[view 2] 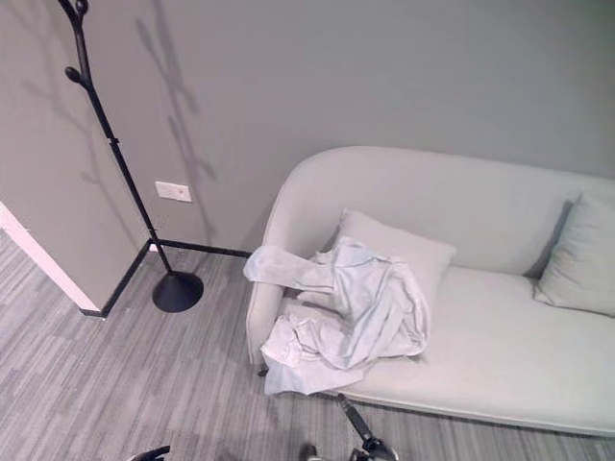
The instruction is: Hang the clothes on the sofa on the clothes rack.
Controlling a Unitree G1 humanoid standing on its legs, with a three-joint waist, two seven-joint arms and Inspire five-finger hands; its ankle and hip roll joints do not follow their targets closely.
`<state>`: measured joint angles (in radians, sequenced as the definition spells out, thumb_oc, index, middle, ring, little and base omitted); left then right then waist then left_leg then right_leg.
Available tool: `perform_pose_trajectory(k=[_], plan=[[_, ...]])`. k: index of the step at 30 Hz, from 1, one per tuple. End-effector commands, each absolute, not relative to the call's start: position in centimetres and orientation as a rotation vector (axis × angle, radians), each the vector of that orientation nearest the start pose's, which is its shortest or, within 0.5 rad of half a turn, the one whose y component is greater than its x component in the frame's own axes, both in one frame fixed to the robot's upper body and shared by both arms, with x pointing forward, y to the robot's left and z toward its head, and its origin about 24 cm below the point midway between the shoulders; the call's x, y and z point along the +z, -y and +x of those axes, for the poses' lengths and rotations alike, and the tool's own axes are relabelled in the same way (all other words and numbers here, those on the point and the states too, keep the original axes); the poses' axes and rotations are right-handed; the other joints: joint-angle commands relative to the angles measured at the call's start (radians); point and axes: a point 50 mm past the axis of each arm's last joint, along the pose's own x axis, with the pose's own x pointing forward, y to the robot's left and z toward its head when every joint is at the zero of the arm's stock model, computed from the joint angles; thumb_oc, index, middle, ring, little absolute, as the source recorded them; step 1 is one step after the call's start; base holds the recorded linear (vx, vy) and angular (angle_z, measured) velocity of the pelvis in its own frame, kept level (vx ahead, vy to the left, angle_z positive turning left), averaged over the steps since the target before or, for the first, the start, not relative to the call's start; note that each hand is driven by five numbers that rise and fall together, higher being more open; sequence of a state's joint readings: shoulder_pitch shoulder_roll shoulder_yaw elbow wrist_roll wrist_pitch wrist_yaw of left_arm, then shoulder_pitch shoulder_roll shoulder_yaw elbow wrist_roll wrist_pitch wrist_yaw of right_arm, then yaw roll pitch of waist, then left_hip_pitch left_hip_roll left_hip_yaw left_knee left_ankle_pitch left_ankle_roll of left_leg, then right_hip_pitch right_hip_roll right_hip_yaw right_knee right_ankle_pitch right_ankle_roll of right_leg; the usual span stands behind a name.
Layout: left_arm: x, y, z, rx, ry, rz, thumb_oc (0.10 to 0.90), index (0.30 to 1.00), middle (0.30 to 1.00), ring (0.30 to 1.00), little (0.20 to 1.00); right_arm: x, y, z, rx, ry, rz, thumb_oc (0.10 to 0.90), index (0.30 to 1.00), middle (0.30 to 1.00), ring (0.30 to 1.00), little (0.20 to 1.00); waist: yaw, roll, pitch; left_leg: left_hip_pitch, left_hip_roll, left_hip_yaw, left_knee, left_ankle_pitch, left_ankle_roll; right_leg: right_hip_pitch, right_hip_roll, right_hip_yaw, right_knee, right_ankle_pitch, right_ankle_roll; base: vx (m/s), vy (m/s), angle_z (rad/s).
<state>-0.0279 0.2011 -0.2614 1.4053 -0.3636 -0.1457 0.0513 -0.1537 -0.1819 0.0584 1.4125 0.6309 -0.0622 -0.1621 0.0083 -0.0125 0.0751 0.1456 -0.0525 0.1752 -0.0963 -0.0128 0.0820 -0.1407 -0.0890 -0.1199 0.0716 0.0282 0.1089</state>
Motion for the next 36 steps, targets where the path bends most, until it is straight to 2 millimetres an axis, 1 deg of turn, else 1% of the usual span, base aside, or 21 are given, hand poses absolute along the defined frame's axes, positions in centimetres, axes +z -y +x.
perform_pose_trajectory(k=[1,3,7,10,11,12,13,14,15,16,17,18,19,20,22,23,26,27,31,34,36], plan=[[-16.4,-22.1,9.5,0.169,-1.159,0.115,0.800,0.900,0.900,0.900,0.900,-14.4,26.1,13.3,-0.705,-1.062,0.190,0.800,0.900,0.900,0.900,0.900,0.007,-0.017,0.003,-0.023,0.036,-0.034,0.009,-0.054,-0.061,0.116,0.002,0.032,-0.134,0.035,0.008,0.17,-0.164,0.40],[-16.6,-21.8,8.6,0.178,-1.179,0.077,0.800,0.900,0.900,0.900,0.900,-14.5,27.0,12.2,-0.736,-1.094,0.190,0.800,0.900,0.900,0.900,0.900,0.014,-0.020,-0.025,-0.010,0.057,-0.045,0.009,-0.055,-0.077,0.160,0.019,0.015,-0.159,0.032,-0.007,0.23,-0.223,0.24],[-17.1,-20.6,7.5,0.112,-1.224,0.097,0.800,0.900,0.900,0.900,0.900,-14.4,27.5,12.0,-0.752,-1.094,0.223,0.800,0.900,0.900,0.900,0.900,0.018,-0.022,-0.046,-0.001,0.087,-0.065,0.009,-0.055,-0.102,0.183,0.039,-0.001,-0.159,-0.002,-0.019,0.16,-0.194,0.28],[-17.1,-20.3,7.3,0.094,-1.228,0.094,0.800,0.900,0.900,0.900,0.900,-14.3,27.5,12.1,-0.752,-1.090,0.240,0.800,0.900,0.900,0.900,0.900,0.024,-0.021,-0.048,0.011,0.103,-0.067,0.009,-0.051,-0.115,0.195,0.051,0.000,-0.159,-0.022,-0.024,0.10,-0.143,0.08],[-17.1,-20.3,7.7,0.093,-1.216,0.093,0.800,0.900,0.900,0.900,0.900,-14.2,27.5,12.6,-0.753,-1.072,0.262,0.800,0.900,0.900,0.900,0.900,0.031,-0.025,-0.036,-0.007,0.110,-0.065,0.071,-0.067,-0.122,0.205,0.052,-0.004,-0.159,-0.029,-0.032,0.03,-0.233,0.01],[-16.9,-20.3,8.3,0.092,-1.195,0.092,0.800,0.900,0.900,0.900,0.900,-13.9,27.5,13.5,-0.752,-1.045,0.279,0.800,0.900,0.900,0.900,0.900,0.034,-0.033,-0.006,-0.089,0.116,-0.073,0.236,-0.082,-0.137,0.217,0.052,-0.013,-0.159,-0.042,-0.050,-0.07,-0.264,0.05],[-16.8,-20.3,9.1,0.092,-1.171,0.089,0.800,0.900,0.900,0.900,0.900,-13.6,27.6,14.2,-0.753,-1.022,0.285,0.800,0.900,0.900,0.900,0.900,0.044,-0.035,0.026,-0.171,0.117,-0.100,0.386,-0.055,-0.148,0.225,0.054,-0.020,-0.159,-0.044,-0.067,-0.10,-0.181,0.13],[-16.8,-20.3,9.1,0.093,-1.171,0.090,0.800,0.900,0.900,0.900,0.900,-13.6,27.6,14.2,-0.753,-1.022,0.285,0.800,0.900,0.900,0.900,0.900,0.040,-0.036,0.022,-0.181,0.116,-0.104,0.392,-0.055,-0.148,0.219,0.054,-0.024,-0.159,-0.043,-0.067,-0.15,-0.157,0.28],[-16.5,-20.3,10.1,0.092,-1.140,0.093,0.800,0.900,0.900,0.900,0.900,-13.1,27.7,15.4,-0.741,-0.988,0.297,0.800,0.900,0.900,0.900,0.900,0.048,-0.036,0.056,-0.309,0.104,-0.174,0.568,0.004,-0.158,0.226,0.057,-0.041,-0.159,-0.050,-0.083,-0.09,-0.081,0.36],[-16.5,-20.3,10.1,0.092,-1.140,0.093,0.800,0.900,0.900,0.900,0.900,-13.1,27.7,15.4,-0.740,-0.988,0.297,0.800,0.900,0.900,0.900,0.900,0.047,-0.036,0.055,-0.311,0.104,-0.175,0.569,0.004,-0.158,0.224,0.057,-0.042,-0.159,-0.050,-0.083,-0.08,-0.088,0.45],[-16.5,-20.2,10.3,0.096,-1.132,0.087,0.800,0.900,0.900,0.900,0.900,-12.8,28.2,15.7,-0.745,-0.977,0.292,0.800,0.900,0.900,0.900,0.900,0.045,-0.037,0.061,-0.343,0.097,-0.190,0.566,0.005,-0.152,0.227,0.055,-0.049,-0.159,-0.056,-0.083,0.05,0.009,0.41],[-16.5,-20.2,10.3,0.102,-1.130,0.077,0.800,0.900,0.900,0.900,0.900,-12.6,28.5,15.9,-0.750,-0.969,0.291,0.800,0.900,0.900,0.900,0.900,0.039,-0.038,0.055,-0.347,0.109,-0.178,0.492,-0.009,-0.149,0.227,0.049,-0.057,-0.159,-0.063,-0.076,0.17,0.056,0.28],[-16.7,-20.3,9.6,0.113,-1.156,0.066,0.800,0.900,0.900,0.900,0.900,-12.7,28.8,15.4,-0.750,-0.979,0.291,0.800,0.900,0.900,0.900,0.900,0.037,-0.040,0.035,-0.304,0.151,-0.135,0.320,0.019,-0.146,0.230,0.035,-0.069,-0.159,-0.072,-0.068,0.17,0.058,0.11],[-16.7,-20.3,9.6,0.112,-1.157,0.066,0.800,0.900,0.900,0.900,0.900,-12.7,28.8,15.3,-0.750,-0.980,0.291,0.800,0.900,0.900,0.900,0.900,0.039,-0.043,0.036,-0.293,0.149,-0.132,0.302,0.028,-0.147,0.232,0.033,-0.068,-0.159,-0.072,-0.068,0.17,0.079,-0.09],[-16.8,-20.4,8.8,0.122,-1.188,0.058,0.800,0.900,0.900,0.900,0.900,-13.0,28.7,14.6,-0.733,-1.011,0.297,0.800,0.900,0.900,0.900,0.900,0.044,-0.030,0.031,-0.303,0.190,-0.066,0.092,0.127,-0.155,0.241,0.030,-0.101,-0.159,-0.088,-0.075,0.13,0.103,0.05],[-17.0,-20.6,8.0,0.115,-1.216,0.086,0.800,0.900,0.900,0.900,0.900,-13.2,29.2,13.7,-0.784,-1.019,0.318,0.800,0.900,0.900,0.900,0.900,0.047,-0.015,0.021,-0.277,0.207,-0.040,0.009,0.167,-0.171,0.254,0.037,-0.111,-0.159,-0.108,-0.071,0.21,0.181,0.52],[-17.2,-20.7,7.0,0.102,-1.250,0.104,0.800,0.900,0.900,0.900,0.900,-13.3,29.3,13.3,-0.791,-1.027,0.326,0.800,0.900,0.900,0.900,0.900,0.040,-0.003,-0.005,-0.278,0.199,-0.038,0.009,0.158,-0.174,0.263,0.029,-0.119,-0.159,-0.107,-0.064,0.22,0.173,0.28],[-17.1,-21.0,6.8,0.093,-1.256,0.122,0.800,0.900,0.900,0.900,0.900,-13.7,28.9,12.4,-0.783,-1.052,0.329,0.800,0.900,0.900,0.900,0.900,0.036,0.001,-0.026,-0.256,0.188,-0.019,0.009,0.136,-0.174,0.273,0.015,-0.118,-0.159,-0.106,-0.057,0.25,0.179,0.01],[-16.7,-21.9,8.3,0.112,-1.195,0.159,0.800,0.900,0.900,0.900,0.900,-14.0,28.1,12.6,-0.722,-1.070,0.240,0.800,0.900,0.900,0.900,0.900,0.043,-0.001,-0.044,-0.227,0.156,-0.003,0.009,0.108,-0.157,0.264,-0.023,-0.117,-0.159,-0.093,-0.032,0.22,0.208,0.06],[-16.5,-21.9,9.1,0.106,-1.162,0.176,0.800,0.900,0.900,0.900,0.900,-14.2,26.9,13.3,-0.664,-1.058,0.202,0.800,0.900,0.900,0.900,0.900,0.043,-0.005,-0.043,-0.223,0.145,0.001,0.009,0.098,-0.150,0.261,-0.033,-0.116,-0.159,-0.090,-0.023,0.07,0.097,-0.04],[-16.4,-21.6,9.6,0.070,-1.134,0.217,0.800,0.900,0.900,0.900,0.900,-14.3,25.9,14.0,-0.599,-1.041,0.125,0.800,0.900,0.900,0.900,0.900,0.040,-0.007,-0.038,-0.223,0.134,0.006,0.009,0.088,-0.140,0.253,-0.043,-0.115,-0.159,-0.082,-0.012,0.07,0.122,0.11]])
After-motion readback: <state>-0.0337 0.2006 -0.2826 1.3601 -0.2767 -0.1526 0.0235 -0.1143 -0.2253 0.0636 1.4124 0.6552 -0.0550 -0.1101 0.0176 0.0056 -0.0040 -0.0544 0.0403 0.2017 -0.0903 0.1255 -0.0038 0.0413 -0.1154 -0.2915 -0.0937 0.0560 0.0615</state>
